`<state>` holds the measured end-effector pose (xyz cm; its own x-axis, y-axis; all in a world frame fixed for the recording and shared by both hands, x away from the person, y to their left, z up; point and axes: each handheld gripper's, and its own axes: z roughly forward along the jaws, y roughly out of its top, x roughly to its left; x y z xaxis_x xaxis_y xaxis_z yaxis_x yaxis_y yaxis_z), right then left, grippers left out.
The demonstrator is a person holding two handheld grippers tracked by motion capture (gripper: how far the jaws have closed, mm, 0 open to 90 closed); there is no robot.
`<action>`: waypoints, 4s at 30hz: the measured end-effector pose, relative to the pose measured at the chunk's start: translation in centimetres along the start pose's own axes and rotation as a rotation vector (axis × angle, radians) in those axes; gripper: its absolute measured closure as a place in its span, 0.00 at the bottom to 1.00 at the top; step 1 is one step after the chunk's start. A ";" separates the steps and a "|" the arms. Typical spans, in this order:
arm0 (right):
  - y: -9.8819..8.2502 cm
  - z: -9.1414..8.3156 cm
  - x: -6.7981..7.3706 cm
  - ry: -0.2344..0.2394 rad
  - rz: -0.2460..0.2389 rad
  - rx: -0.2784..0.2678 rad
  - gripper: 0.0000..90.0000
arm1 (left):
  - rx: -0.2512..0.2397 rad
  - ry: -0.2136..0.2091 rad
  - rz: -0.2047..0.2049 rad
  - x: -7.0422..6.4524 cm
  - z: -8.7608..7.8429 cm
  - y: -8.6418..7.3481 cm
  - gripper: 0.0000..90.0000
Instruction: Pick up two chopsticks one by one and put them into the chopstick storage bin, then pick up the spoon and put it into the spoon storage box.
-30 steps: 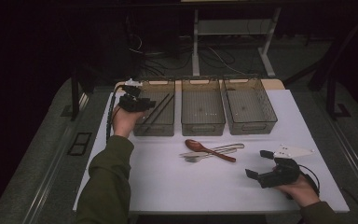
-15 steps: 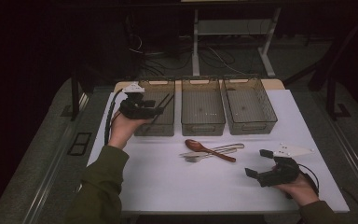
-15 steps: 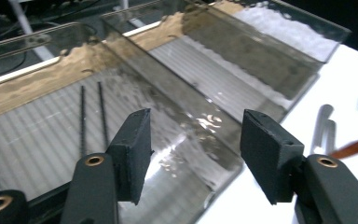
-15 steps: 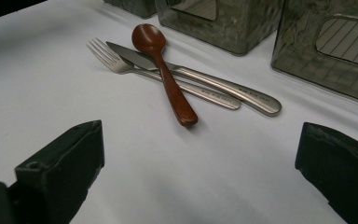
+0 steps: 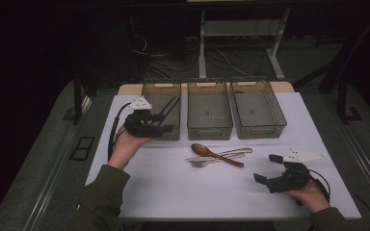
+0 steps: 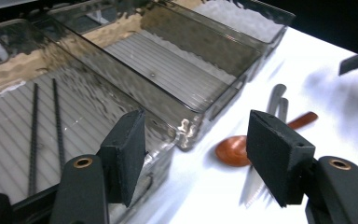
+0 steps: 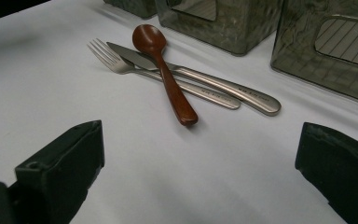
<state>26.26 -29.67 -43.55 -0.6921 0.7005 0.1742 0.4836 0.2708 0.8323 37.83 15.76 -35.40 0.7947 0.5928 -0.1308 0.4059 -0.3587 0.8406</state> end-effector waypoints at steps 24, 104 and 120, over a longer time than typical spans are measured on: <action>-0.1 -0.2 0.1 0.006 -0.005 -0.003 0.01 | -0.054 -0.064 0.043 -4.6 -1.2 -6.6 0.25; 6.8 7.5 0.2 0.165 -0.025 0.127 0.50 | 0.010 -0.109 0.061 -6.7 0.0 -10.9 0.00; 8.7 11.6 0.8 0.205 -0.044 0.157 0.59 | 0.009 -0.117 0.065 -6.8 0.0 -10.9 0.00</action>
<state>36.13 -19.12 -42.26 -0.8005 0.5420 0.2557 0.5169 0.4085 0.7523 28.04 15.64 -43.65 0.8665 0.4800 -0.1371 0.3555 -0.4004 0.8446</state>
